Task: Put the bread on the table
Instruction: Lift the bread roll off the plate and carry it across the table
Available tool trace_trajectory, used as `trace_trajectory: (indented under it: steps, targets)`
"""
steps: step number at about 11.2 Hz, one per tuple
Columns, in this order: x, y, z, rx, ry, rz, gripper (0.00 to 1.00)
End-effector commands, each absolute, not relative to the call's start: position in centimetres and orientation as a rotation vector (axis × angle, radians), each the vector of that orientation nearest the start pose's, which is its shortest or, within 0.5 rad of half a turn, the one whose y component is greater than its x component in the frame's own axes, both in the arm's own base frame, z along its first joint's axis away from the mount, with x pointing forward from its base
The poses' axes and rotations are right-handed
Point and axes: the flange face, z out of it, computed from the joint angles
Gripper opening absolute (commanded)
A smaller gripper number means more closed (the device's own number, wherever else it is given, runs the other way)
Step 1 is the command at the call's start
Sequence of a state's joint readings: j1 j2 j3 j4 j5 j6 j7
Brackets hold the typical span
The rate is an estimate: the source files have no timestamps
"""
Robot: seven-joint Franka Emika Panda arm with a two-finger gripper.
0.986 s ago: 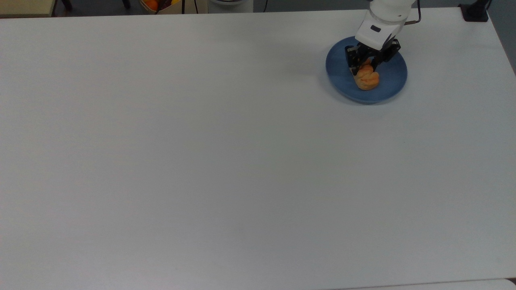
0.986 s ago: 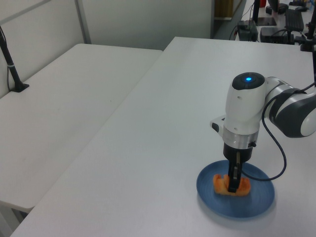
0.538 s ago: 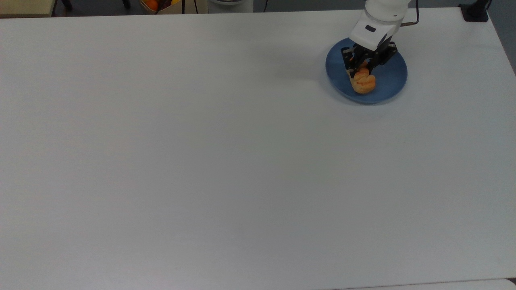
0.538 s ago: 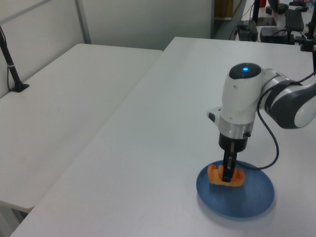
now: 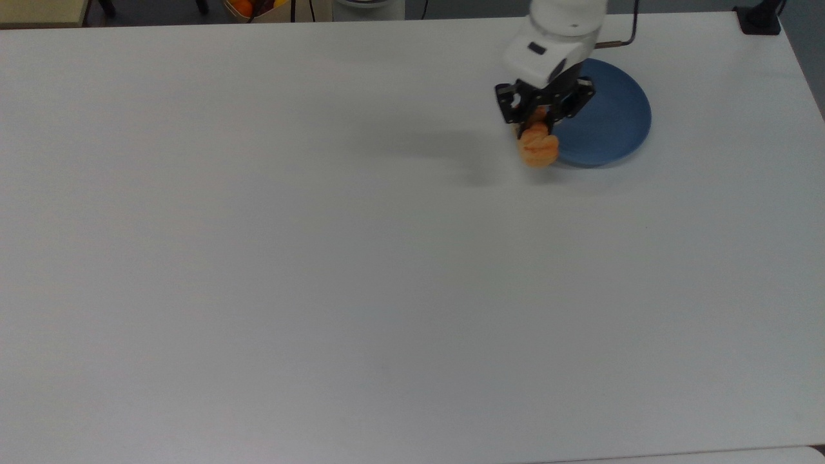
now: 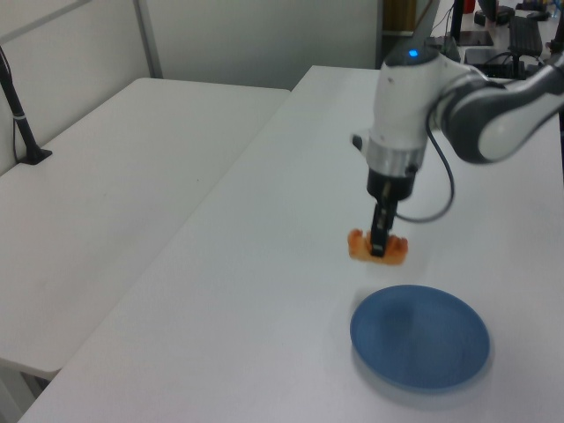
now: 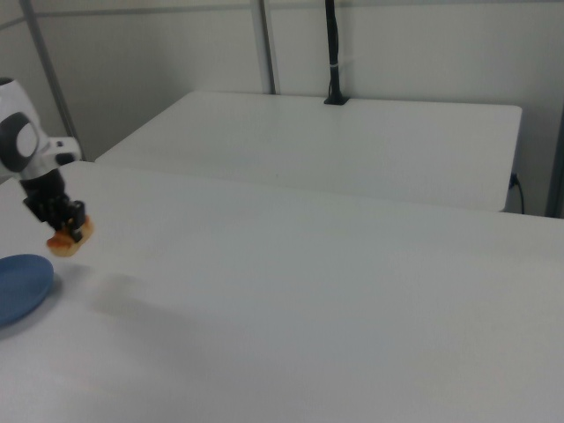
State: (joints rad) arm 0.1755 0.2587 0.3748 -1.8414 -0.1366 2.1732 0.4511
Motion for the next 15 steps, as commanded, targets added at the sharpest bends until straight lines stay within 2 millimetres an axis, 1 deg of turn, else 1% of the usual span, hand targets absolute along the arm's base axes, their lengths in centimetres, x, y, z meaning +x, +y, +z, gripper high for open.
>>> trace_trajectory:
  steps: [1, 2, 4, 6, 7, 8, 11, 12, 13, 14, 15]
  targets:
    - [60.6, 22.2, 46.2, -3.067, -0.22, -0.145, 0.4]
    - [62.3, 18.9, 47.7, -3.055, -0.205, -0.163, 0.41]
    - [65.2, 12.8, 48.8, -3.05, -0.19, -0.206, 0.41]
    - [68.1, 7.1, 48.7, -3.062, -0.178, -0.235, 0.41]
    - [69.6, 3.6, 48.9, -3.066, -0.151, -0.263, 0.41]
    - [70.9, -0.5, 48.7, -3.073, -0.13, -0.259, 0.42]
    - [72.5, -9.3, 48.2, -3.091, -0.182, -0.311, 0.42]
    - [72.5, -12.1, 47.8, -3.097, -0.192, -0.323, 0.43]
    - [72.5, -14.4, 46.7, -3.101, -0.236, -0.312, 0.43]
    - [72.6, -16.9, 46.2, -3.11, -0.276, -0.331, 0.43]
    - [73.0, -19.1, 44.6, -3.12, -0.292, -0.33, 0.43]
